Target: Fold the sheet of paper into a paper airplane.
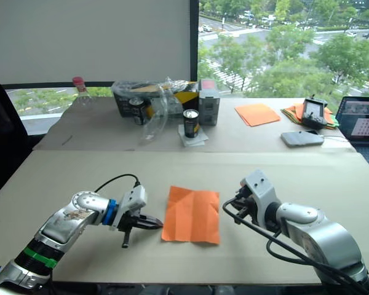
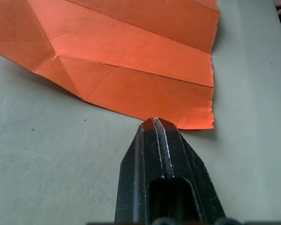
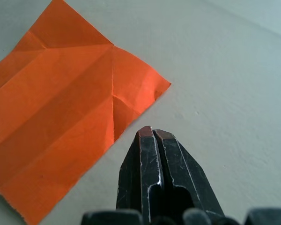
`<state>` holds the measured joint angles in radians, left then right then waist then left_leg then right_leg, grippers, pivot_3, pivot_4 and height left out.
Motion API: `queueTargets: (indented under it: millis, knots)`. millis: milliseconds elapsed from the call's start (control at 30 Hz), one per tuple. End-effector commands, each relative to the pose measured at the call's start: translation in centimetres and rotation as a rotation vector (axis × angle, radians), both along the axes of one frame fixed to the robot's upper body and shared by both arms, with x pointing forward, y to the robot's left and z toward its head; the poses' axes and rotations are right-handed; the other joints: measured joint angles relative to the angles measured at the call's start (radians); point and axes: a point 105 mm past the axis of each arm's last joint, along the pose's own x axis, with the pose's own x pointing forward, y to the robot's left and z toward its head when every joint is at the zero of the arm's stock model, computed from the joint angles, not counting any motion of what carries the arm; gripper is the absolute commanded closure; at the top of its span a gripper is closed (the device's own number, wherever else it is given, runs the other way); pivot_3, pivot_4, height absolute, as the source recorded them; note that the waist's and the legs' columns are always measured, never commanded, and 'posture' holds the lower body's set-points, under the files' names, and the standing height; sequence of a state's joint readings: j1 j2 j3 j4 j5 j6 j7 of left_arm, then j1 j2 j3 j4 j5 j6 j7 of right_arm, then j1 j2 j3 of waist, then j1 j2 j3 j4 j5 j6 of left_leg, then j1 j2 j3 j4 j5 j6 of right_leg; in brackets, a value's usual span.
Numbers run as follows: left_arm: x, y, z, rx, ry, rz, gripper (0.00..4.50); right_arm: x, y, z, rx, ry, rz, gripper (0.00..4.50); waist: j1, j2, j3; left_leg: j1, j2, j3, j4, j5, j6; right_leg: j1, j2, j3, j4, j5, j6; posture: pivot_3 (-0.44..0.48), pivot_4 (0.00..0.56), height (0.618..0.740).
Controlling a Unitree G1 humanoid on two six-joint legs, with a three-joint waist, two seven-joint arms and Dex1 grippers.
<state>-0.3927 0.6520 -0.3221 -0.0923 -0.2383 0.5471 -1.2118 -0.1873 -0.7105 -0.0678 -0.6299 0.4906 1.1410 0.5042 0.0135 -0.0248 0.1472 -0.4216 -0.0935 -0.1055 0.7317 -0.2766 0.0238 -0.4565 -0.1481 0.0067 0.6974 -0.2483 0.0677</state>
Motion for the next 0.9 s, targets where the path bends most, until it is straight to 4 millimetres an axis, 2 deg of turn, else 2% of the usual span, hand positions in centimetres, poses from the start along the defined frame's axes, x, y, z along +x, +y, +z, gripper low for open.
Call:
queueTargets:
  millis: [33, 200, 300, 467, 533, 600, 733, 900]
  knots:
    - [-0.4, -0.6, -1.1, 0.015, 0.036, -0.012, 4.50, 0.2, 0.1, 1.1, -0.009, -0.056, 0.002, 4.48, 0.001, 0.000, 0.000, 0.000, 0.000, 0.000, 0.000, 0.000, 0.000, 0.000, 0.000, 0.000, 0.000, 0.000, 0.000, 0.000, 0.150, 0.670]
    - [-0.6, -0.5, -1.0, 0.015, 0.042, -0.021, 4.50, 0.4, -0.3, 1.1, -0.020, -0.063, -0.020, 4.48, -0.001, 0.000, 0.000, 0.000, 0.000, 0.000, 0.000, 0.000, 0.000, 0.000, 0.000, 0.000, 0.000, 0.000, 0.000, 0.000, 0.150, 0.670]
    - [0.1, 0.2, -0.7, 0.014, 0.028, 0.023, 4.50, 0.5, -0.3, 1.2, -0.018, -0.067, -0.020, 4.48, -0.001, 0.000, 0.000, 0.000, 0.000, 0.000, 0.000, 0.000, 0.000, 0.000, 0.000, 0.000, 0.000, 0.000, 0.000, 0.000, 0.150, 0.670]
    - [1.8, 0.8, 3.0, -0.157, 0.017, 0.093, 4.50, 0.6, -0.4, 1.4, -0.015, -0.072, -0.023, 4.48, -0.004, 0.000, 0.000, 0.000, 0.000, 0.000, 0.000, 0.000, 0.000, -0.001, 0.000, 0.000, 0.001, 0.000, 0.000, 0.000, 0.150, 0.670]
    - [2.1, 0.5, 4.0, -0.212, 0.000, 0.092, 4.50, 0.7, -0.3, 1.4, -0.013, -0.075, -0.024, 4.48, -0.005, 0.000, 0.000, 0.000, 0.000, 0.000, 0.000, 0.000, 0.000, -0.002, 0.001, 0.000, 0.001, 0.000, 0.000, 0.000, 0.150, 0.670]
    - [2.3, -0.6, 4.6, -0.249, -0.017, 0.077, 4.50, 0.9, -0.3, 1.4, -0.012, -0.082, -0.027, 4.48, -0.004, 0.000, 0.000, 0.000, 0.000, 0.000, 0.000, 0.000, 0.000, -0.001, 0.001, 0.000, 0.001, 0.000, 0.000, 0.000, 0.150, 0.670]
    - [2.9, -2.6, 4.9, -0.290, -0.048, 0.084, 4.50, 1.2, -0.3, 1.6, -0.032, -0.112, -0.032, 4.48, -0.003, 0.000, 0.000, -0.001, 0.000, 0.000, 0.000, 0.000, 0.000, -0.001, 0.000, 0.000, 0.000, 0.000, 0.000, 0.000, 0.150, 0.670]
    - [3.0, -3.8, 2.2, -0.173, -0.093, 0.054, 4.50, 1.7, -0.5, 1.9, -0.003, -0.169, -0.079, 4.48, -0.008, 0.000, 0.000, -0.001, 0.000, 0.001, 0.000, 0.000, 0.000, -0.001, 0.000, 0.001, 0.000, 0.000, 0.000, 0.000, 0.150, 0.670]
